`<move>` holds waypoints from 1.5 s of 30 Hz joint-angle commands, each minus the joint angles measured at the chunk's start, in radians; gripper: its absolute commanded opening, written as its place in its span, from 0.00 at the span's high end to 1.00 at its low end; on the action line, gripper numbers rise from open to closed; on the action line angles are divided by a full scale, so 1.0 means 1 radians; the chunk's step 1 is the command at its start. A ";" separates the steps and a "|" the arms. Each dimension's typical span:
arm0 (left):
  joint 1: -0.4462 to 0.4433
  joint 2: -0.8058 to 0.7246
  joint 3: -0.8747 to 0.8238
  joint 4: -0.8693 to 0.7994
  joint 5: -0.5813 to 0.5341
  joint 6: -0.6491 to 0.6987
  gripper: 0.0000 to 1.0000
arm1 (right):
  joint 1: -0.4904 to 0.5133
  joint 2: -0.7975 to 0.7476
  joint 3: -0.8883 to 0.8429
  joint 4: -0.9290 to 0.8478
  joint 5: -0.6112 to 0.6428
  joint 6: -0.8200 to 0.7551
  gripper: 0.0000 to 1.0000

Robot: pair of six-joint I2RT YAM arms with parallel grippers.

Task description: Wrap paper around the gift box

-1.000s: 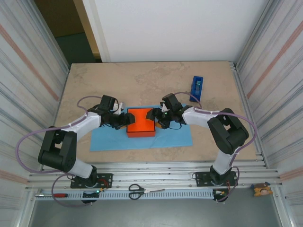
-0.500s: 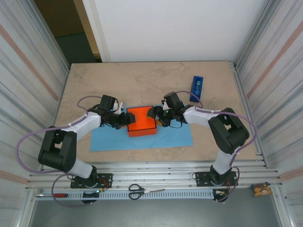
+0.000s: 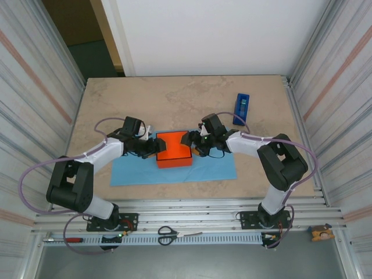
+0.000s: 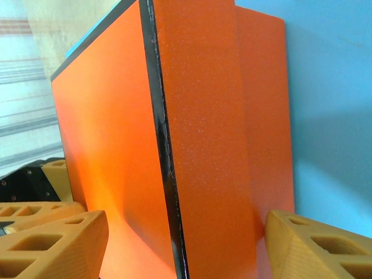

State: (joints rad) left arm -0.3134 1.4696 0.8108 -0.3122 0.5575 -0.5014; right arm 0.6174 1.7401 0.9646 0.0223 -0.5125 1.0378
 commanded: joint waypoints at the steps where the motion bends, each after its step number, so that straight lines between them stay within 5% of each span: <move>1: -0.004 -0.052 -0.017 0.005 0.045 -0.005 0.37 | 0.022 -0.039 -0.010 0.015 -0.042 0.005 0.30; 42: -0.004 0.017 -0.045 0.070 0.041 -0.026 0.38 | 0.018 0.034 0.016 -0.035 -0.030 -0.016 0.32; 45: -0.004 0.017 -0.050 0.068 0.031 -0.027 0.36 | 0.018 0.025 0.002 -0.023 -0.031 -0.006 0.42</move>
State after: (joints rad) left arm -0.3138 1.4685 0.7460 -0.2543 0.5690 -0.5274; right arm 0.6270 1.7641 0.9581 -0.0013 -0.5316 1.0351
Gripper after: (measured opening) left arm 0.632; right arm 0.595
